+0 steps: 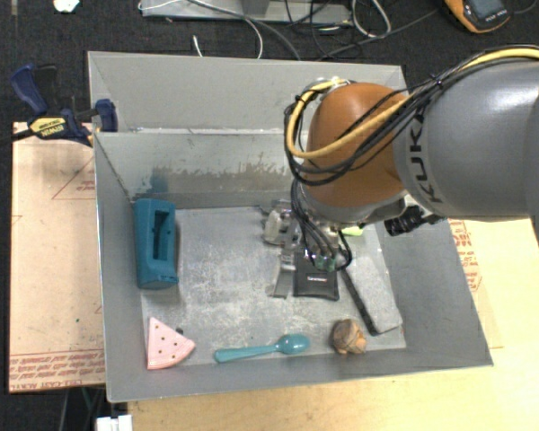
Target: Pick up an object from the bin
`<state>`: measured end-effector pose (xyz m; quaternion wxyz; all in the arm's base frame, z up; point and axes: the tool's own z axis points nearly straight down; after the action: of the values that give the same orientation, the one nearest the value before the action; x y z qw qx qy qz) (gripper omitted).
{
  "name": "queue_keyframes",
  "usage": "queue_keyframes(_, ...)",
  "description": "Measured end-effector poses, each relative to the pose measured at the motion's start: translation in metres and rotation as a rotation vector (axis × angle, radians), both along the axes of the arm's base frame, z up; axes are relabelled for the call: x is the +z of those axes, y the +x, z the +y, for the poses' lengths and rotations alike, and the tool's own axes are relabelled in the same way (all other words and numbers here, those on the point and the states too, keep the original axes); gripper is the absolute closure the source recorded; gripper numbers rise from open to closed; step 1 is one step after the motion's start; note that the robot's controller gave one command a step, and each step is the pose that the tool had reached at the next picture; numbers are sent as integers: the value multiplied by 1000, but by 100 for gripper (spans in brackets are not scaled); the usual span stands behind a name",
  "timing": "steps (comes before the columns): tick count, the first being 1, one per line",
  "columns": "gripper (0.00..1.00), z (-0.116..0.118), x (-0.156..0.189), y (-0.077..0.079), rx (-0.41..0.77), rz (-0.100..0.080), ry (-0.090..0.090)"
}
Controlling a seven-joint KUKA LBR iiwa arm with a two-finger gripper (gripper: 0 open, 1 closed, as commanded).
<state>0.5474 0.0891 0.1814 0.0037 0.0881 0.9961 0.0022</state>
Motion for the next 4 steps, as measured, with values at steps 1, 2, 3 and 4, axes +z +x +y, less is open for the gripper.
queue_keyframes(1,0,-26,45,-9,111,6,0)
queue_keyframes(2,0,-75,9,0,163,-9,-1)
queue_keyframes(3,0,-84,-81,42,199,-19,1)
queue_keyframes(4,100,-179,-75,69,180,-10,-3)
